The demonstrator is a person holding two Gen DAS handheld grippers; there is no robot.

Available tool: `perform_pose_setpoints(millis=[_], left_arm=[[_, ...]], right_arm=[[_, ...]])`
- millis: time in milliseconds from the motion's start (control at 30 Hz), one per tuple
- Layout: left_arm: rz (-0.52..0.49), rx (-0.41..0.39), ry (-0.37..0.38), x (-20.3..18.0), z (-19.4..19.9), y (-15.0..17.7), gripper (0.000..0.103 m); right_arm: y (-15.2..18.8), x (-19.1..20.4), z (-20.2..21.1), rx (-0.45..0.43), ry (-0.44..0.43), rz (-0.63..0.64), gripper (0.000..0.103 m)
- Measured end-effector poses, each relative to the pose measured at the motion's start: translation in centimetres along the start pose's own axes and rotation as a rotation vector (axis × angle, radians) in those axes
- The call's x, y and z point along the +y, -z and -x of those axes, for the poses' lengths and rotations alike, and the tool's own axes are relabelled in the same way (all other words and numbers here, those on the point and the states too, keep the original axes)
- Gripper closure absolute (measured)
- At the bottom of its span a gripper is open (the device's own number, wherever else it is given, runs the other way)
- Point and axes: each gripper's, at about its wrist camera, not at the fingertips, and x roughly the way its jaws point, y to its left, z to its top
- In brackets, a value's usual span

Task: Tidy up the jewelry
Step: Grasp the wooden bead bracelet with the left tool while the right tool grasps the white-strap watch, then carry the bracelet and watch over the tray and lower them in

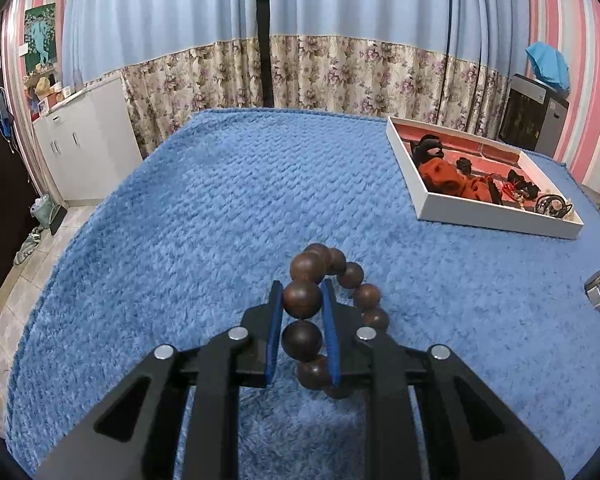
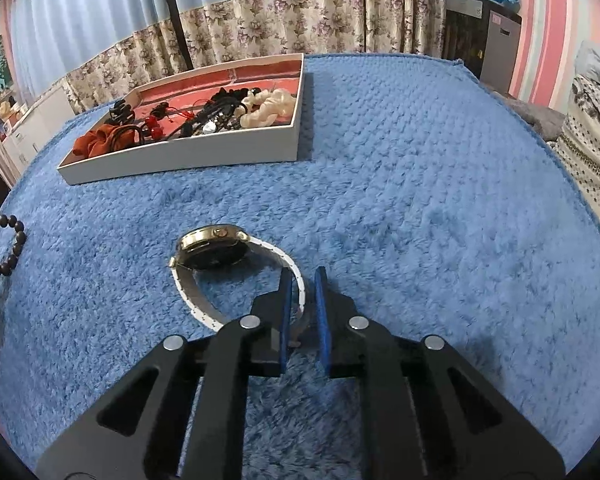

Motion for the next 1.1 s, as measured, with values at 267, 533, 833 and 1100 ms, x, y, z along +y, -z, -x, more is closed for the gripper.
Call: perform_pose_setpoints(millis=[267,533,833,1100], left_arm=[[-0.006,-0.026,0.018,-0.1,0.7,-0.9,0.084],[-0.046,-0.122,0.058,-2.5,3.8,-4.0,0.084],[-0.083,-0.204,0.129,-6.2,6.1,-7.7,0.083],[-0.106,-0.242,0.201,-9.8,6.3,-10.4,0.083]], right_arm=[[-0.9,0.5,1.7,-0.064,-0.035,-0.01,0.097],[-3.2,2.1,6.0,-0.186,-0.089,0.002,0.096],[-7.0,3.8,8.0,-0.257,-0.106,0.039,0.096],[-9.8,4.8,7.7,-0.283,-0.128,0.027,0.095]])
